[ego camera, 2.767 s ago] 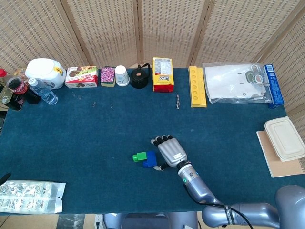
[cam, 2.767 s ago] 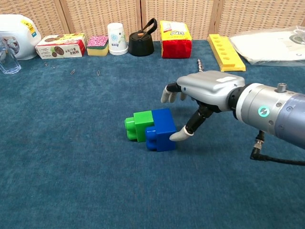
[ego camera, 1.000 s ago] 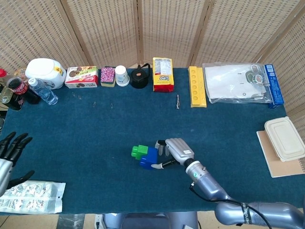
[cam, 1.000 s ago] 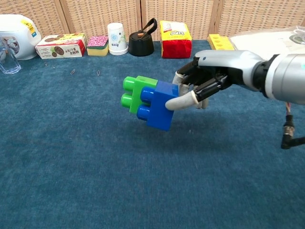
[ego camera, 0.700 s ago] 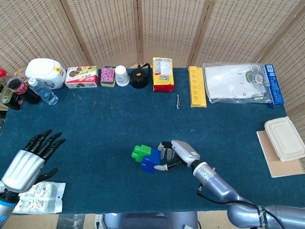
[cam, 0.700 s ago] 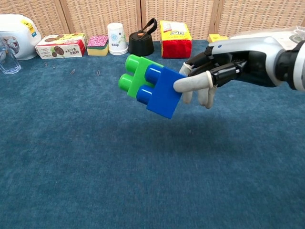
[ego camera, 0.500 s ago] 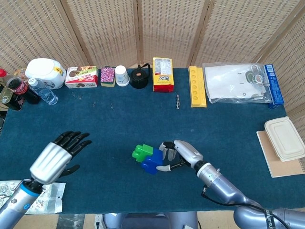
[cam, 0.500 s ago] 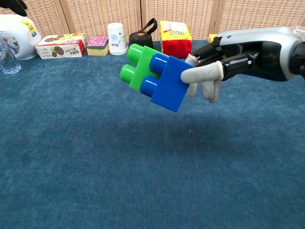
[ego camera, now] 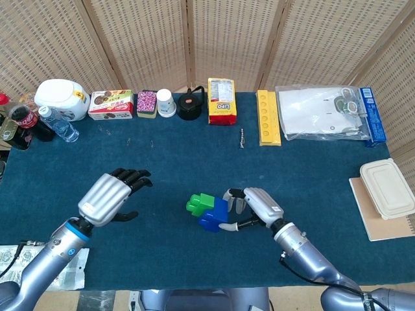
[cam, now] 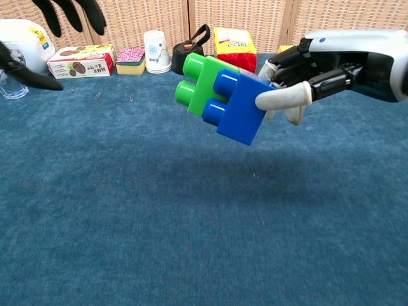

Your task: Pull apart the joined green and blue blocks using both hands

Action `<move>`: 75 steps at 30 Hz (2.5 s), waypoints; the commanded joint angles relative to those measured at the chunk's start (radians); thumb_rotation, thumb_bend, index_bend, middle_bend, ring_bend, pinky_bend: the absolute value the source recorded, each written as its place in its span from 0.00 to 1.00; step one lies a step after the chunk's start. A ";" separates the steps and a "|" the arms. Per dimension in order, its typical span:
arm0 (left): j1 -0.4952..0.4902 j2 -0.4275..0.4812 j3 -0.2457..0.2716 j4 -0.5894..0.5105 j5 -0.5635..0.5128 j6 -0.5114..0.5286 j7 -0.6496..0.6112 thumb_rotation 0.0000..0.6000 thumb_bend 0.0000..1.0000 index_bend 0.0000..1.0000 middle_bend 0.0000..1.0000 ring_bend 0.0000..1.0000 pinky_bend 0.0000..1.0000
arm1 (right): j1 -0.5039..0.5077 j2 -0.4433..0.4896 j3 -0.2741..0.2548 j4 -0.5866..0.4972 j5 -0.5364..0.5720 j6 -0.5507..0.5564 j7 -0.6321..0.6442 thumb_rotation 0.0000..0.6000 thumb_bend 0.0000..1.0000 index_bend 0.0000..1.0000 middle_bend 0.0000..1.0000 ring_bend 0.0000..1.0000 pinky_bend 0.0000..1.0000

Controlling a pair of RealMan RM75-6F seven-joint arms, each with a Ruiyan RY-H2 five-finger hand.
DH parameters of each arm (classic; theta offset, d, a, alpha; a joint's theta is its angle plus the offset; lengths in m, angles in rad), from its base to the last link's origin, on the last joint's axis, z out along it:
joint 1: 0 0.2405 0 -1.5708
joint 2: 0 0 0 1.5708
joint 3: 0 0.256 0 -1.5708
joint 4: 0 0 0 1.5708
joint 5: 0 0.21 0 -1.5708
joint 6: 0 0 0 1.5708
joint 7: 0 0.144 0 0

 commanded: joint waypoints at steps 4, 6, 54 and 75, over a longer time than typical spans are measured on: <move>-0.102 -0.030 -0.058 -0.020 -0.186 -0.101 -0.091 1.00 0.24 0.39 0.28 0.32 0.37 | -0.005 -0.026 -0.026 0.006 -0.031 0.046 -0.048 0.62 0.22 0.57 0.53 0.59 0.49; -0.127 -0.036 -0.067 -0.020 -0.229 -0.123 -0.108 1.00 0.24 0.39 0.28 0.32 0.37 | -0.005 -0.033 -0.030 0.006 -0.036 0.057 -0.061 0.62 0.22 0.57 0.53 0.59 0.49; -0.472 -0.144 -0.060 0.035 -0.709 -0.217 -0.316 0.94 0.46 0.59 0.30 0.32 0.37 | 0.001 -0.021 -0.051 -0.022 -0.064 0.107 -0.022 0.63 0.22 0.58 0.54 0.59 0.47; -0.253 0.097 -0.017 -0.006 -0.401 -0.217 -0.481 0.93 0.46 0.59 0.30 0.32 0.37 | 0.012 -0.020 -0.084 0.094 -0.045 0.091 -0.095 0.62 0.22 0.58 0.54 0.58 0.47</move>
